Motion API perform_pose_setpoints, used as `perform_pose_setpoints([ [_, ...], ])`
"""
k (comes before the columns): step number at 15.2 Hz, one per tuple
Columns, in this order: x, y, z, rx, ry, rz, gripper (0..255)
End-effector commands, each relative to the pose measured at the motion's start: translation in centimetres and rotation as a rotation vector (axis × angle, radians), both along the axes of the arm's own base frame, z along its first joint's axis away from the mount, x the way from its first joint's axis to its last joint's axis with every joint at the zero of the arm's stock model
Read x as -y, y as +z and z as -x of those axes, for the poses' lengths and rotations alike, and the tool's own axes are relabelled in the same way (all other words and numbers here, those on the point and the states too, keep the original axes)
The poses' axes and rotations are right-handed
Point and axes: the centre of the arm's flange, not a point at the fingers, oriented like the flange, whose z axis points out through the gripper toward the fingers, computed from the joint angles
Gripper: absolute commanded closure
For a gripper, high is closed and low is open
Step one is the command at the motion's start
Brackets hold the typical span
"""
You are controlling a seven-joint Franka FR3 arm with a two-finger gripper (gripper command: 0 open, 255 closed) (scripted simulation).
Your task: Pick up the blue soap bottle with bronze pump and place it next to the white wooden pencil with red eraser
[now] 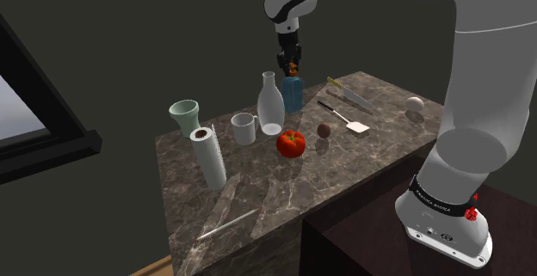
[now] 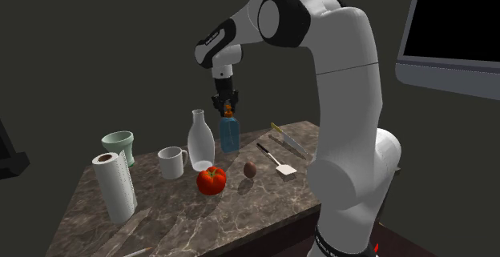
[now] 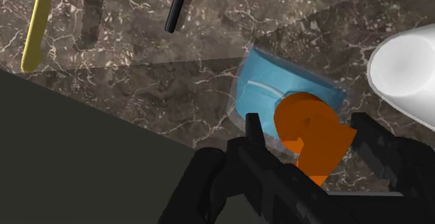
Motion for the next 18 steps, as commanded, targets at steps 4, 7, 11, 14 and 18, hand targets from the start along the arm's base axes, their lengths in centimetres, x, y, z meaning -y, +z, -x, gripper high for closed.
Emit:
perform_pose_setpoints([
  [4, 0.0, 0.0, 0.0, 0.0, 0.0, 0.0, 255],
  [7, 0.0, 0.0, 0.0, 0.0, 0.0, 0.0, 255],
  [11, 0.0, 1.1, 0.0, 0.0, 0.0, 0.0, 255],
  [14, 0.0, 2.6, 0.0, 0.0, 0.0, 0.0, 255],
  [18, 0.0, 4.8, 0.0, 0.0, 0.0, 0.0, 255],
])
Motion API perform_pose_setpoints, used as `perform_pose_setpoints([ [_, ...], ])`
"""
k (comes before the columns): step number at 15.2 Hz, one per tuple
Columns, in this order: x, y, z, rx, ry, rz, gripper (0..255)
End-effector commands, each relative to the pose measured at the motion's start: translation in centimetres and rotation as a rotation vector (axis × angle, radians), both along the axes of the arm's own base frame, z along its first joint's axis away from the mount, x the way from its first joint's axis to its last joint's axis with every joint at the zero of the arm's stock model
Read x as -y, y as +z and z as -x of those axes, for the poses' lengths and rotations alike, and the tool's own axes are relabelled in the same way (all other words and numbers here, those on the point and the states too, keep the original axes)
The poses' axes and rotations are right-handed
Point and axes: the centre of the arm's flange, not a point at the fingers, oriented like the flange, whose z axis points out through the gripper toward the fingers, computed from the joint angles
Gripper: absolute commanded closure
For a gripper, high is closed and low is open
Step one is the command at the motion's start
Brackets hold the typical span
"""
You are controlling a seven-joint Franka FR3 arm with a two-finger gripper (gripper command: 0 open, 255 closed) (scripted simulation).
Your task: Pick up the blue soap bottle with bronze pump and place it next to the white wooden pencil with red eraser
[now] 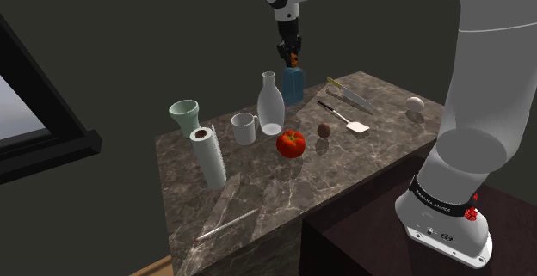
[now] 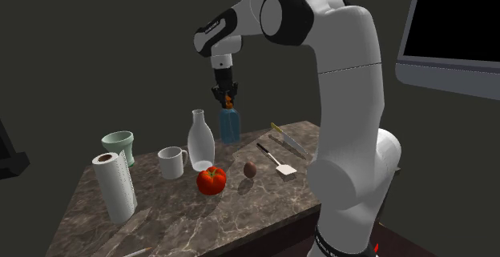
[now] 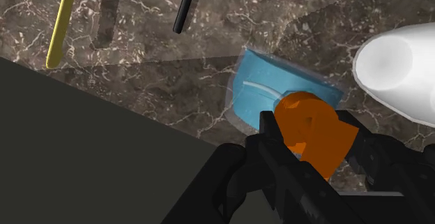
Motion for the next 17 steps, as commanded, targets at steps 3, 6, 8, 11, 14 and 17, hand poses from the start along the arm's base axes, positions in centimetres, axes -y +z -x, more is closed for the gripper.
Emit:
perform_pose_setpoints([
  [3, 0.0, 2.2, -0.1, 0.0, 0.0, 0.0, 255],
  [6, 0.0, 3.5, -0.1, 0.0, 0.0, 0.0, 255],
  [8, -2.6, 3.5, 0.4, 0.0, 0.0, 0.0, 255],
  [11, -6.5, 3.5, 1.0, 0.0, 0.0, 0.0, 255],
  [14, -10.4, 3.5, 1.6, 0.0, 0.0, 0.0, 255],
  [17, -14.3, 3.5, 2.2, 0.0, 0.0, 0.0, 255],
])
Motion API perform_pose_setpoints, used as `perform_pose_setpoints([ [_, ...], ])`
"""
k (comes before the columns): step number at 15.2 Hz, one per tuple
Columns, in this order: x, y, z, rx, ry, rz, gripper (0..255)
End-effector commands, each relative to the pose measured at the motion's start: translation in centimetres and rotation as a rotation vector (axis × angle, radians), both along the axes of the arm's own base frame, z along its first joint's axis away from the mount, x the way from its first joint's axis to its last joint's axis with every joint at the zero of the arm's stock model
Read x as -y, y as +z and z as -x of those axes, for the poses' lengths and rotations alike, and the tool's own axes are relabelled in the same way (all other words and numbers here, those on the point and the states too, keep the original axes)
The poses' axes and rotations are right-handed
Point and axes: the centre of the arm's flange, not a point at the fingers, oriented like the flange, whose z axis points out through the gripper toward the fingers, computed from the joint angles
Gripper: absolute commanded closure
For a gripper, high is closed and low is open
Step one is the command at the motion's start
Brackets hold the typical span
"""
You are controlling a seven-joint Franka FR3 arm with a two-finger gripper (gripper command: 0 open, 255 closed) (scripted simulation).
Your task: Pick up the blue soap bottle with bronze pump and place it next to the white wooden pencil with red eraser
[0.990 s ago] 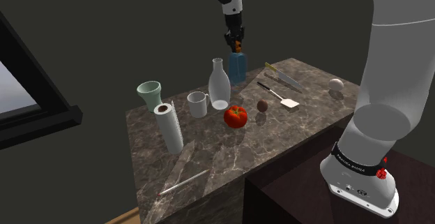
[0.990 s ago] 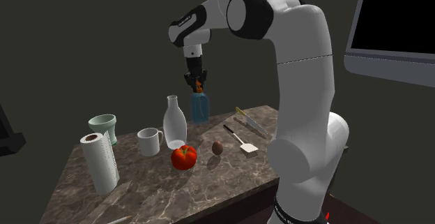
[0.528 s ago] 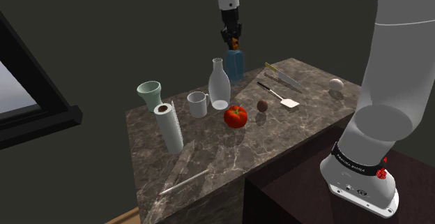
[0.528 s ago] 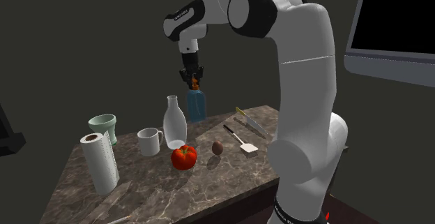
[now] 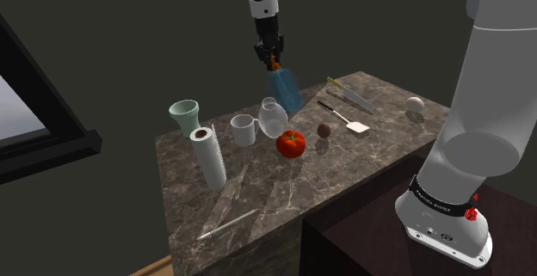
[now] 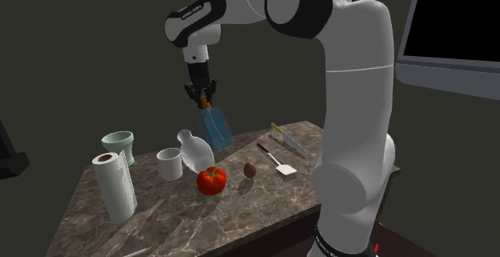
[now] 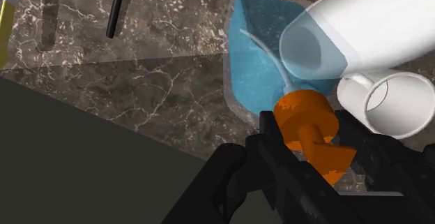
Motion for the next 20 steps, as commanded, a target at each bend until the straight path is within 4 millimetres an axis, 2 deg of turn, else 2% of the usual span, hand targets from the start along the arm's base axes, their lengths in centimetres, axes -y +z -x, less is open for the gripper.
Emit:
perform_pose_setpoints([
  [1, -2.8, 0.1, 0.6, 0.0, -0.001, 0.0, 255],
  [20, -27.6, 0.2, 4.5, 0.0, -0.001, 0.0, 255],
])
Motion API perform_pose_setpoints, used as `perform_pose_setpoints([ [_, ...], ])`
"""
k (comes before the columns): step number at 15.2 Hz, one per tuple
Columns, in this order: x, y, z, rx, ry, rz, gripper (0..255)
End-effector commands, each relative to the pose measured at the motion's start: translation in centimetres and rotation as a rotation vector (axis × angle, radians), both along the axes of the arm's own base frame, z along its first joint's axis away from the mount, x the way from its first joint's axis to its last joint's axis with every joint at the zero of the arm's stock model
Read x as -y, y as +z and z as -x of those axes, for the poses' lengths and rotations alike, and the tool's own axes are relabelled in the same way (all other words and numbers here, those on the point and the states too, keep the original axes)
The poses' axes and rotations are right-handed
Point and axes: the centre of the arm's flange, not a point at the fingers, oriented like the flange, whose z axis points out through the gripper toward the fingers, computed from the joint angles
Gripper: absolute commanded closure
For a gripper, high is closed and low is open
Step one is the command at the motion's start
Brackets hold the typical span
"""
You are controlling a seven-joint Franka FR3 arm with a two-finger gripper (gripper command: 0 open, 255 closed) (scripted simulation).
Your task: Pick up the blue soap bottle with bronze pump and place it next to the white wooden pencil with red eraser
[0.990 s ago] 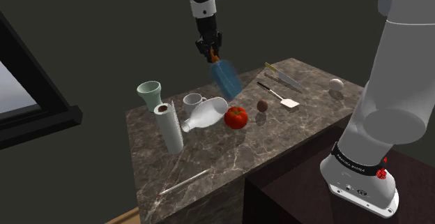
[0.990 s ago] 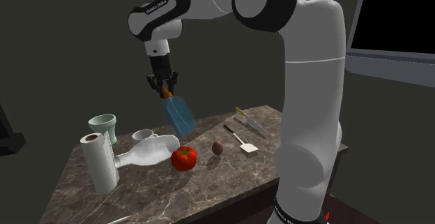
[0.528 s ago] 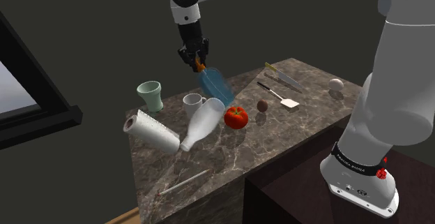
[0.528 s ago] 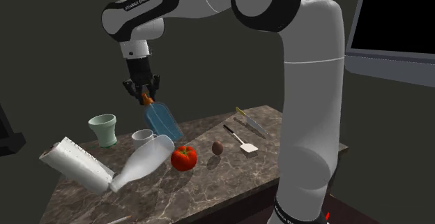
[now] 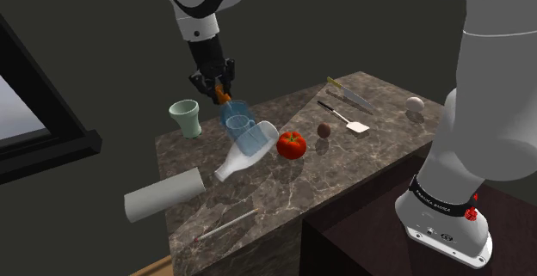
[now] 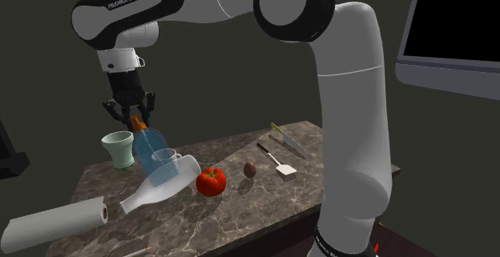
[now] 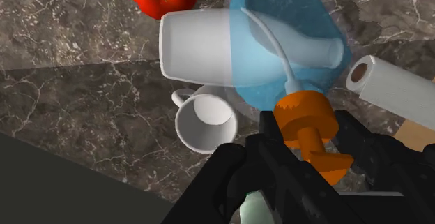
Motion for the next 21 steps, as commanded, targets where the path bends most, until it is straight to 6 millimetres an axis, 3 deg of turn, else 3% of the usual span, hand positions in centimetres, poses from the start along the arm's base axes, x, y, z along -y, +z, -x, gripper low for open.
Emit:
perform_pose_setpoints([
  [1, -2.8, 0.4, 0.2, 0.0, -0.002, -0.001, 255],
  [16, -22.3, 0.4, 3.3, 0.0, -0.002, -0.001, 255],
  [17, -23.2, 0.4, 3.5, 0.0, -0.002, -0.001, 255],
  [21, -23.2, -1.7, 3.5, 0.0, -0.002, -0.001, 255],
])
